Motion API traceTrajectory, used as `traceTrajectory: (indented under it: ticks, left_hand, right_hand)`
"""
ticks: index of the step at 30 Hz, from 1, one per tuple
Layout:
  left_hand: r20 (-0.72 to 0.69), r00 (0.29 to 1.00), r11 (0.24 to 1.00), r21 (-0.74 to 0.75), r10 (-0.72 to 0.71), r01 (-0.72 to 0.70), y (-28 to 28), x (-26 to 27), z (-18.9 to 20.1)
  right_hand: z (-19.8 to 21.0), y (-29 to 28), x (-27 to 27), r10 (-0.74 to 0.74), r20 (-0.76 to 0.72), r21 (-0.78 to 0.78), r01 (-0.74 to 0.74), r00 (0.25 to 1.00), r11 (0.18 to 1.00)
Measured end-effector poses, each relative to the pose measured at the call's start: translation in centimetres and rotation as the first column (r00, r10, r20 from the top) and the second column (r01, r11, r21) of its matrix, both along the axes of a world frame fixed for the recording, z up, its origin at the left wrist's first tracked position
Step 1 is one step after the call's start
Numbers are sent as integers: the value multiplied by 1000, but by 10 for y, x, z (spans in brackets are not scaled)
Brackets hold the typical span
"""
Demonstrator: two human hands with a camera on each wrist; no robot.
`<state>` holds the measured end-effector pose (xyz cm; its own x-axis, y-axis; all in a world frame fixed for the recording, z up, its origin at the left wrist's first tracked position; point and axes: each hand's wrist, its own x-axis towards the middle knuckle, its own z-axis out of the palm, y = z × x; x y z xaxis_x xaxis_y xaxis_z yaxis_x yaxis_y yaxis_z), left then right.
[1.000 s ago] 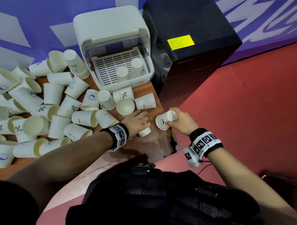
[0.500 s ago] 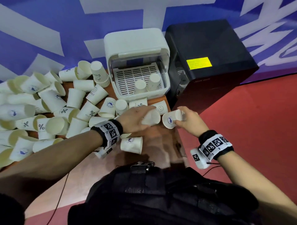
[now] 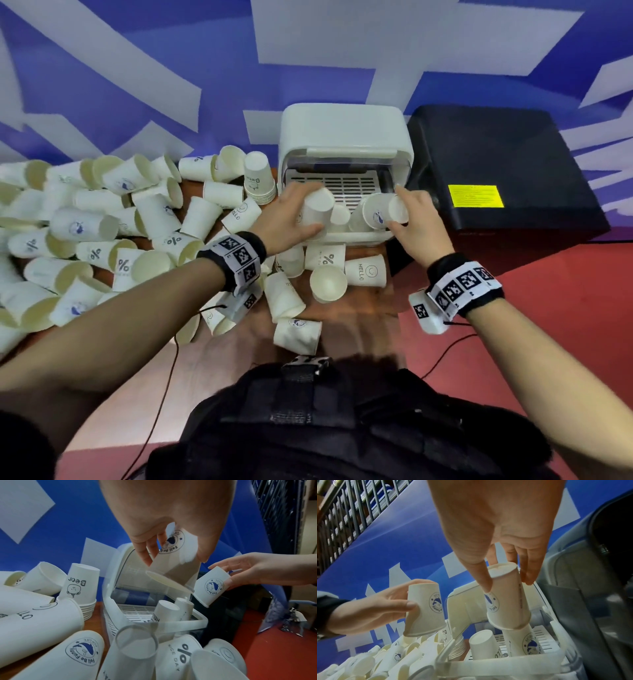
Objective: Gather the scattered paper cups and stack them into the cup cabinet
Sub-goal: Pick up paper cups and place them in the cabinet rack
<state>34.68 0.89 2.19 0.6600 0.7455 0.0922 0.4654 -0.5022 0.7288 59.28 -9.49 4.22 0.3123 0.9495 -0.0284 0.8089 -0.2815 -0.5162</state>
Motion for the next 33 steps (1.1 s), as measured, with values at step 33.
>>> traceTrajectory:
  ticks: [33]
  left_hand:
    - [124, 992, 999, 27, 30, -34, 22, 35, -11]
  right_hand:
    - [-61, 34, 10, 29, 18, -46, -28, 999, 999]
